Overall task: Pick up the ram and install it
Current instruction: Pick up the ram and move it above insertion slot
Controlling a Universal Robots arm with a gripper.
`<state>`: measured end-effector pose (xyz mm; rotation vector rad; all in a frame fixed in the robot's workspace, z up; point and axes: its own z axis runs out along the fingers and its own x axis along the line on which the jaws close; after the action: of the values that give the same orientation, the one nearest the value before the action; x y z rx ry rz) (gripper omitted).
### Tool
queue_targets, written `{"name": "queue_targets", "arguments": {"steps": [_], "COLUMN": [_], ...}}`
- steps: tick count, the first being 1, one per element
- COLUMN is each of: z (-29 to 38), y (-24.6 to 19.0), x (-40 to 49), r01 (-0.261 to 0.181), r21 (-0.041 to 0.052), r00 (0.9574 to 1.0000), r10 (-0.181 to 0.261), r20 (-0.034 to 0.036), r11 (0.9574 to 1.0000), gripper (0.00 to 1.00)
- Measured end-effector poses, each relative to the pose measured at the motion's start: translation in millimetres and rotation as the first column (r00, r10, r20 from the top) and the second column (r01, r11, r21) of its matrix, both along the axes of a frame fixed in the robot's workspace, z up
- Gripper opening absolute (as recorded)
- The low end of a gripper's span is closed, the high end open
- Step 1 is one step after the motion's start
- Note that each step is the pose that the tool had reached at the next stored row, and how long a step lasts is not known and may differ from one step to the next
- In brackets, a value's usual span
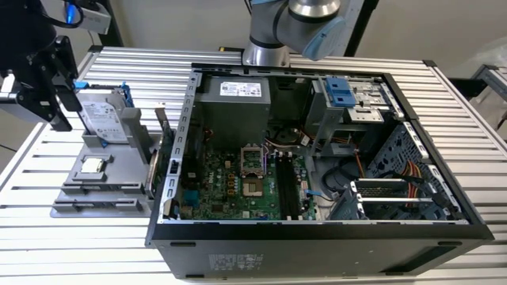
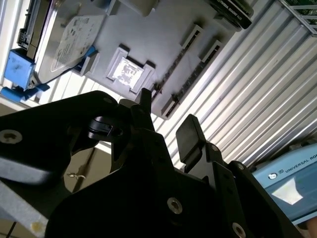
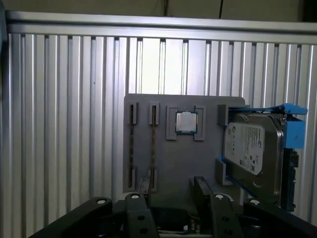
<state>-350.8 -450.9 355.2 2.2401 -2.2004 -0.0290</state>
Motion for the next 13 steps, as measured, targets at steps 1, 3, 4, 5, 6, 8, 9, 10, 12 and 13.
{"name": "queue_targets", "arguments": {"steps": [1,3,4,5,6,8,9,10,12,13], "z": [-0.5,-1.7,-2.2,-2.7,-3.3,-4.3,-4.9,-5.3,-6.4,-6.9], "y": [0.0,0.0,0.0,0.0,0.0,0.0,0.0,-0.1,-0.1,-0.1], "x": [0.0,0.0,0.0,0.0,0.0,0.0,0.1,0.1,0.1,0.1], "r01": [0.0,0.0,0.0,0.0,0.0,0.0,0.001,0.001,0.001,0.001], "r21": [0.0,0.0,-0.0001,-0.0003,-0.0003,-0.0004,-0.0005,-0.0007,-0.0011,-0.0012], "r00": [1.0,1.0,1.0,1.0,1.0,1.0,1.0,1.0,1.0,1.0], "r10": [0.0,0.0,0.0,0.0,0.0,0.0,-0.001,-0.001,-0.001,-0.001], "r20": [0.0,0.0,0.0,0.0,0.0,0.0,0.0,-0.0001,0.0,0.0], "r11": [1.0,1.0,1.0,1.0,1.0,1.0,1.0,1.0,1.0,1.0], "gripper": [1.0,1.0,1.0,1.0,1.0,1.0,1.0,1.0,1.0,1.0]}}
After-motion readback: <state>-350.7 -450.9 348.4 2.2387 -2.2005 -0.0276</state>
